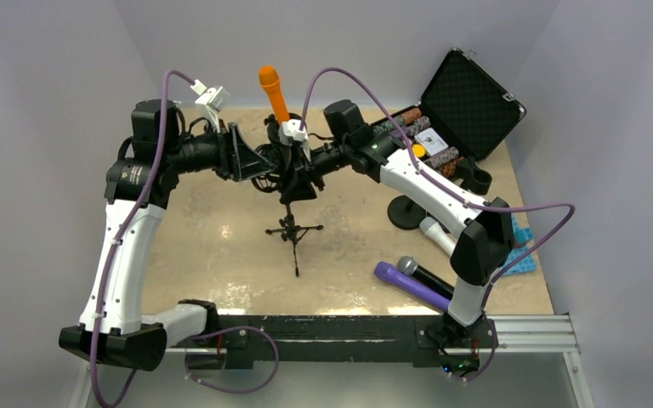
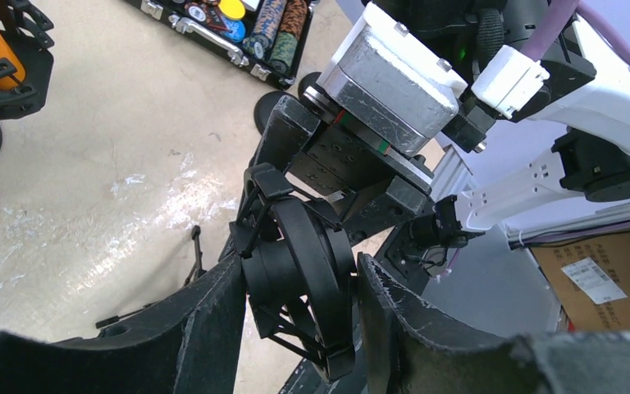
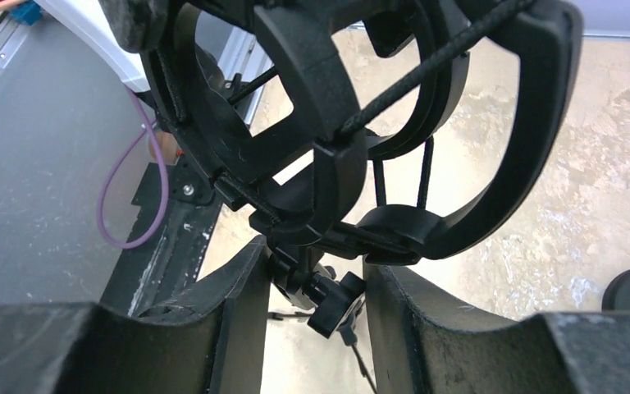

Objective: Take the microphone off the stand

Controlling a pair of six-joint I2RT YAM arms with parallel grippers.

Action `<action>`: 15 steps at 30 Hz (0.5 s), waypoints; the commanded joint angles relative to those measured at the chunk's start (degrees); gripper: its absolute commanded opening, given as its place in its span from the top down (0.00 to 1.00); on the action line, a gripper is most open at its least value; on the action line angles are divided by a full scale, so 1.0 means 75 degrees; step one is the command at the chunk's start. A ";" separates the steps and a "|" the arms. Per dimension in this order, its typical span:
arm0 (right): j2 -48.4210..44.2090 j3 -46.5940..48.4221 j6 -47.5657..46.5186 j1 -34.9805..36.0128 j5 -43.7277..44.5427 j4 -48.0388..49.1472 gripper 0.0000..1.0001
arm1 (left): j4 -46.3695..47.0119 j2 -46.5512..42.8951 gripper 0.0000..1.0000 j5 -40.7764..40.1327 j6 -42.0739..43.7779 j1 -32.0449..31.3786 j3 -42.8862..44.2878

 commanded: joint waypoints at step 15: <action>0.0332 -0.1520 -0.0750 0.0040 0.0620 -0.0260 1.00 | -0.0525 0.0282 1.00 -0.0306 0.0754 -0.0088 -0.0963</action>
